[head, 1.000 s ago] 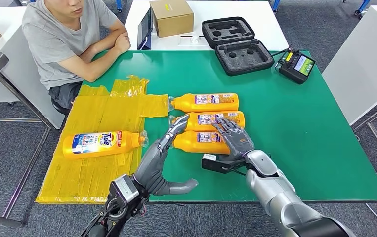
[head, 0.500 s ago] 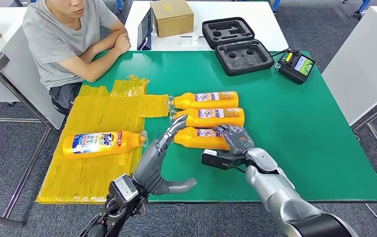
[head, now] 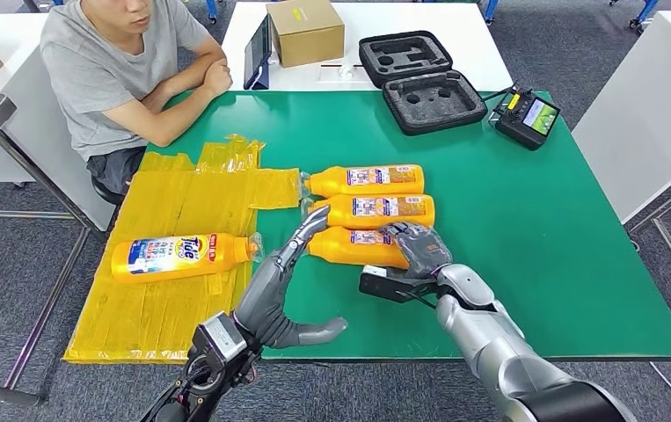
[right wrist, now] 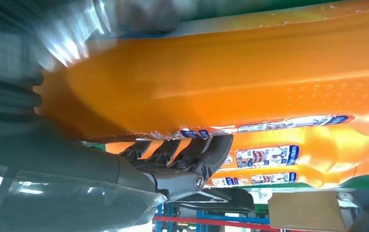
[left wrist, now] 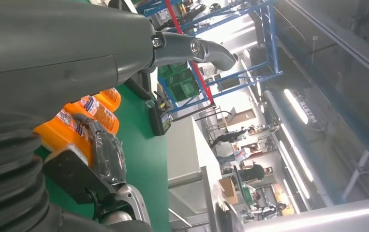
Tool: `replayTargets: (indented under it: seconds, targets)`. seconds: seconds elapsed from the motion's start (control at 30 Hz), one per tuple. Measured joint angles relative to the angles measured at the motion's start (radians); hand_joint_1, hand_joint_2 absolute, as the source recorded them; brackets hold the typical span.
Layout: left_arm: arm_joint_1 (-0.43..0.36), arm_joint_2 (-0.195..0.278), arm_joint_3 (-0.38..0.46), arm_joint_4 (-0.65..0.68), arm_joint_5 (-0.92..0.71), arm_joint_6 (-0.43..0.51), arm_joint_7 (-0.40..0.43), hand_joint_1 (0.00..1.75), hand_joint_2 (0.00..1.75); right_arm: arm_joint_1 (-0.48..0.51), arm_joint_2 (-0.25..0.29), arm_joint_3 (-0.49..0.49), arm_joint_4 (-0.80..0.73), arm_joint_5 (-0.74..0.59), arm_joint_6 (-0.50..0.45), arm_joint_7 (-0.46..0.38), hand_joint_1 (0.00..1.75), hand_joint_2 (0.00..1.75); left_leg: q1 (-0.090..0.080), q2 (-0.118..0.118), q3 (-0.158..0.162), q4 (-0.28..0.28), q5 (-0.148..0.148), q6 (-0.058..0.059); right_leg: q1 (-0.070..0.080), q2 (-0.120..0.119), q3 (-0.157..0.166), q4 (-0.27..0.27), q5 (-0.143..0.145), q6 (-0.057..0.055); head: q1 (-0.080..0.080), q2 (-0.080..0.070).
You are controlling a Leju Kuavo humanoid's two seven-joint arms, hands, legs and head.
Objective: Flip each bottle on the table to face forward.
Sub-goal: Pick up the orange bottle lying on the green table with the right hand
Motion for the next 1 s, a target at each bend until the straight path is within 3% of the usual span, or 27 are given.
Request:
replayTargets:
  seconds: [0.1,0.3,0.47,0.57,0.8,1.0]
  targets:
    - [0.0,0.002,0.0,0.0,0.0,0.003,0.0,0.0,1.75,0.001,0.002,-0.007,0.0,-0.024,0.013,-0.017,1.75,1.75,0.0,0.0,0.0,0.0,0.0,0.0,0.0,0.0,0.0,0.0,0.0,0.0,0.0,0.0]
    - [0.0,0.007,-0.002,0.0,0.007,0.013,0.0,0.0,1.75,0.001,0.01,-0.071,0.0,-0.163,0.115,-0.132,1.75,1.75,0.0,0.001,0.003,0.0,0.0,0.0,0.0,0.001,0.003,0.0,0.0,0.0,0.0,0.0]
    - [0.0,0.009,-0.004,0.0,0.011,0.02,0.0,0.0,1.75,0.005,0.019,-0.106,0.0,-0.191,0.134,-0.159,1.75,1.75,0.0,0.0,0.004,0.0,0.0,0.0,0.0,0.001,0.004,0.0,0.0,0.0,0.0,0.0]
    - [0.0,0.009,-0.004,-0.003,0.014,0.044,0.0,0.0,1.75,0.02,0.024,-0.111,-0.022,-0.273,0.161,-0.18,1.75,1.75,0.0,0.0,0.005,0.0,0.0,0.0,0.0,0.001,0.005,0.0,0.0,0.0,0.0,0.0]
    - [0.001,0.012,-0.005,-0.062,0.011,0.2,0.0,0.0,1.75,0.097,0.031,-0.01,-0.135,-0.572,0.172,-0.192,1.75,1.75,0.0,0.0,0.004,0.0,0.0,0.0,0.0,0.001,0.004,0.0,0.0,0.0,0.0,0.0]
    - [0.003,0.018,-0.006,-0.123,0.012,0.273,0.0,0.0,1.75,0.121,0.027,0.07,-0.172,-0.635,0.154,-0.192,1.75,1.75,0.0,0.0,0.002,0.0,0.0,0.0,0.0,0.0,0.003,0.0,0.0,0.0,0.0,0.0]
